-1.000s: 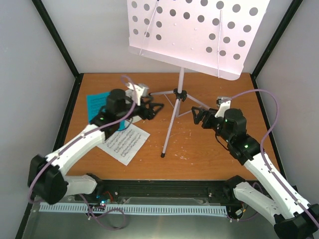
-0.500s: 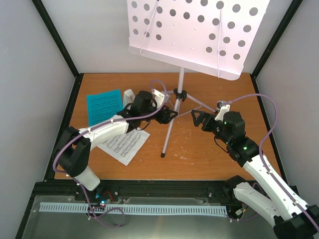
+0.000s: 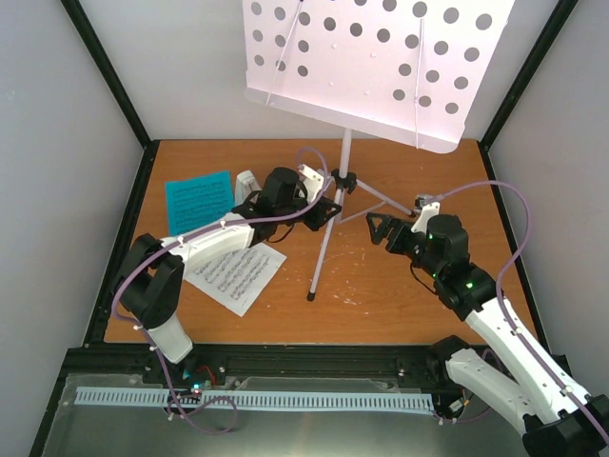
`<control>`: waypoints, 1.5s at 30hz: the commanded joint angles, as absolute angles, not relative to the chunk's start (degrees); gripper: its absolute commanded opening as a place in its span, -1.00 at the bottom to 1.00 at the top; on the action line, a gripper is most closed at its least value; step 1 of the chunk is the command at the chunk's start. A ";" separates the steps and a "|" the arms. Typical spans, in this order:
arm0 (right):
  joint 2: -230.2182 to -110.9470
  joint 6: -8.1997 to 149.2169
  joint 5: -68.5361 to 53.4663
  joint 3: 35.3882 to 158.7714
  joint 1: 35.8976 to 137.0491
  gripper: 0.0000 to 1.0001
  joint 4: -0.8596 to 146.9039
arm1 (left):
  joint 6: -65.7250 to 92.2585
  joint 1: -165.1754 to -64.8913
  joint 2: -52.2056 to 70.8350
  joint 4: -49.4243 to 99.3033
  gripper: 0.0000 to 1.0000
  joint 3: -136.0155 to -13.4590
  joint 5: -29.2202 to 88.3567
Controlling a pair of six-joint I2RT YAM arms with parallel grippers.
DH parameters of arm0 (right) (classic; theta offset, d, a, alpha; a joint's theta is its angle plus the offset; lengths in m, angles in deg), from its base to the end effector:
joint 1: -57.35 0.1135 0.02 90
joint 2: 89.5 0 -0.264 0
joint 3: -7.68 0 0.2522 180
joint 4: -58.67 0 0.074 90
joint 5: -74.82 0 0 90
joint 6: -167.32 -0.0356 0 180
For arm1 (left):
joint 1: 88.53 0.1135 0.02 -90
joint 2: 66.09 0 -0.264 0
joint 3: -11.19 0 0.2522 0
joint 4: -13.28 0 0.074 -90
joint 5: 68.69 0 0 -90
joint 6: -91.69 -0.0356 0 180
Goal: Pack up the instrument practice props
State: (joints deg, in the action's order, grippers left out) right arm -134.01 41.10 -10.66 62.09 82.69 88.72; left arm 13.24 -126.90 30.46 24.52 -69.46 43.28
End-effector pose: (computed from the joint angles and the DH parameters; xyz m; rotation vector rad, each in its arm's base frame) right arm 0.1642 0.0808 0.3042 0.1350 1.9995 0.7837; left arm 0.2959 -0.2512 0.2579 0.7375 2.0072 -0.9213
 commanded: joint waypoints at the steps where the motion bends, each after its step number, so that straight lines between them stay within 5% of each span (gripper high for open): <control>1: -133.02 43.09 -9.63 61.01 82.37 1.00 88.09 | 10.51 -127.38 30.37 25.80 -0.68 -71.88 43.84; 5: -134.06 47.32 -4.19 60.79 82.39 0.97 85.04 | 8.22 -127.38 27.02 26.71 -0.98 -68.53 46.27; 14: -137.30 56.57 2.92 60.13 83.07 0.82 79.25 | 2.72 -127.36 22.05 32.58 -0.99 -63.51 51.43; 16: -138.11 57.59 2.89 60.09 83.32 0.72 78.52 | 3.30 -127.36 21.31 31.89 -0.84 -62.73 51.32; 18: -139.74 57.95 2.76 60.53 83.64 0.62 77.68 | 4.29 -127.37 20.86 30.49 -0.39 -62.28 51.49; 20: -141.55 58.09 2.70 61.41 84.02 0.53 77.29 | 5.12 -127.38 20.77 29.61 -0.15 -62.25 51.94; 23: -144.60 57.77 1.91 63.02 84.77 0.37 76.82 | 6.14 -127.38 20.61 29.09 -0.08 -62.12 51.66; 39: -153.02 56.23 -0.35 66.74 85.82 -0.04 73.19 | 6.71 -127.37 19.96 26.06 -0.63 -57.60 49.56; 45: -155.66 60.72 -1.30 68.49 85.89 -0.45 75.16 | 6.11 -127.34 20.03 26.33 -0.82 -57.92 48.60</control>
State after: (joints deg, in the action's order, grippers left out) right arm -154.69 57.40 0.11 66.24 85.53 75.21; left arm 8.65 -127.19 20.84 28.08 -57.13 49.93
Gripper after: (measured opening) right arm 0.341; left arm 0.153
